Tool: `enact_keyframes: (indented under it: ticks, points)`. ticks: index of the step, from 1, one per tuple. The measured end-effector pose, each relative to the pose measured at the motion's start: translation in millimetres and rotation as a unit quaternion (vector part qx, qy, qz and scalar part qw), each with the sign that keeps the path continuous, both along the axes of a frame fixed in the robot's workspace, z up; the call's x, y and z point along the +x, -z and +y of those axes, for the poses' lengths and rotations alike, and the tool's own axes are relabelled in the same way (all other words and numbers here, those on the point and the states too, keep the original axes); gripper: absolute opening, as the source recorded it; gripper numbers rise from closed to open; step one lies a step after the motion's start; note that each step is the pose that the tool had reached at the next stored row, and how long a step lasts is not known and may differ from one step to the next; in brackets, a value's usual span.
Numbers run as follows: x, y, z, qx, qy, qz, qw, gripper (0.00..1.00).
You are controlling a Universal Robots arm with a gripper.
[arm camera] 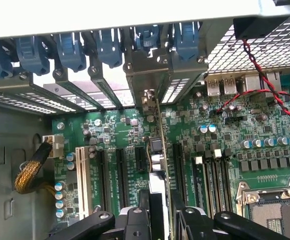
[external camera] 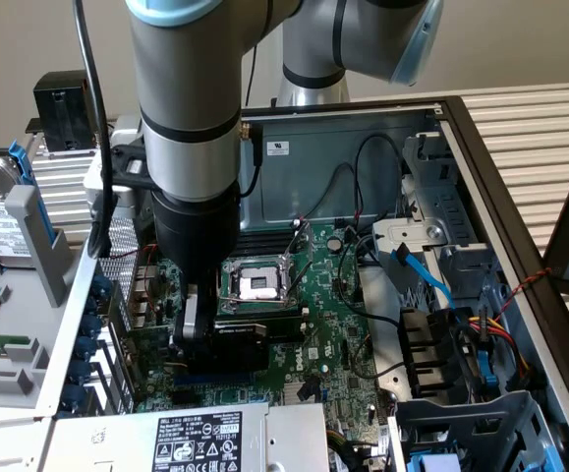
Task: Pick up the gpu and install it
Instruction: 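Insert the gpu into the slot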
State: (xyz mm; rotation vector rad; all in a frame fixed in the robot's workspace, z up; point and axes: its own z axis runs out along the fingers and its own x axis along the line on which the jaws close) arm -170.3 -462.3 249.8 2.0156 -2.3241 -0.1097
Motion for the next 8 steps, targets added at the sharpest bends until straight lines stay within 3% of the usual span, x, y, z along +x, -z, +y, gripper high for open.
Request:
enact_keyframes:
  ticks: [8]
  points:
    - [0.0, -5.1, -0.7, -0.0001, 0.000, 0.0029, 1.0000, 0.27]
